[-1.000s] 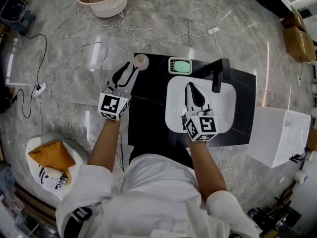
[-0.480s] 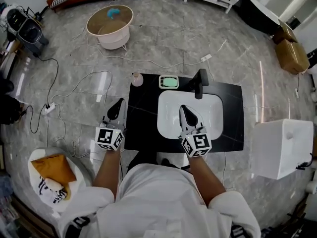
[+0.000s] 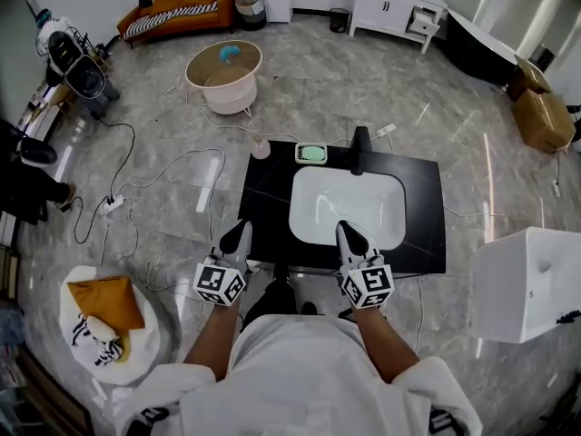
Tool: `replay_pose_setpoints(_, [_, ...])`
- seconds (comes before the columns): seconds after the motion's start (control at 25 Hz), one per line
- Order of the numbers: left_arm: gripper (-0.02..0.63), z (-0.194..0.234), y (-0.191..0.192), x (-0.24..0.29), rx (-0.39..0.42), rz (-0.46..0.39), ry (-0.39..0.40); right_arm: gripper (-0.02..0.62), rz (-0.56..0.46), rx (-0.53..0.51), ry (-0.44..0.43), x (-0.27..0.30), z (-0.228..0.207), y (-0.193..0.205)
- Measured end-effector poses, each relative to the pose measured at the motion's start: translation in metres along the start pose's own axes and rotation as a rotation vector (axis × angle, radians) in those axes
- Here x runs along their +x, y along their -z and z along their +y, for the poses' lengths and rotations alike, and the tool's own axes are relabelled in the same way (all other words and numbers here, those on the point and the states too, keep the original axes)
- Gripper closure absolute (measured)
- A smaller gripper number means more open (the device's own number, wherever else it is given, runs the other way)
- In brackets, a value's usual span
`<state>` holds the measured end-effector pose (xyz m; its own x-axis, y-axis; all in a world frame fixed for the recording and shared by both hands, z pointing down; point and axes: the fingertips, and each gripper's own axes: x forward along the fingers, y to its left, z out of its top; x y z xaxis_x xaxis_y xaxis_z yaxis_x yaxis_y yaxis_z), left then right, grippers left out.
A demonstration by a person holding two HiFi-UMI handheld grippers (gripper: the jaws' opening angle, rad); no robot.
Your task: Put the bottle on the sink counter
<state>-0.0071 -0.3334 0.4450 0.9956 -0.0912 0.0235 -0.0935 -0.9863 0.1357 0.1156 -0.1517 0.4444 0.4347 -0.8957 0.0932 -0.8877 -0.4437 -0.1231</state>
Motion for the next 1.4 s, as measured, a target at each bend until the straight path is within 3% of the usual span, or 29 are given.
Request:
replay_pose_setpoints(0.36, [0.591, -0.068, 0.038, -0.053, -0.022, 0.092, 0.018, 0.58, -0.014, 0.009, -0.107, -0.05, 0.026, 0.009])
replay_pose_setpoints(0.88, [0.591, -0.099, 0.031, -0.032, -0.034, 0.091, 0.142, 0.58, 0.012, 0.019, -0.178, -0.054, 0.033, 0.021])
replay_pose_setpoints(1.04, [0.591, -0.094, 0.041, -0.037, -0.052, 0.106, 0.133, 0.58, 0.02, 0.018, -0.201, -0.053, 0.039, 0.026])
replay_pose_setpoints(1.4, [0.591, -0.079, 0.055, -0.04, -0.067, 0.152, 0.058, 0.58, -0.005, 0.01, -0.104, -0.056, 0.025, 0.021])
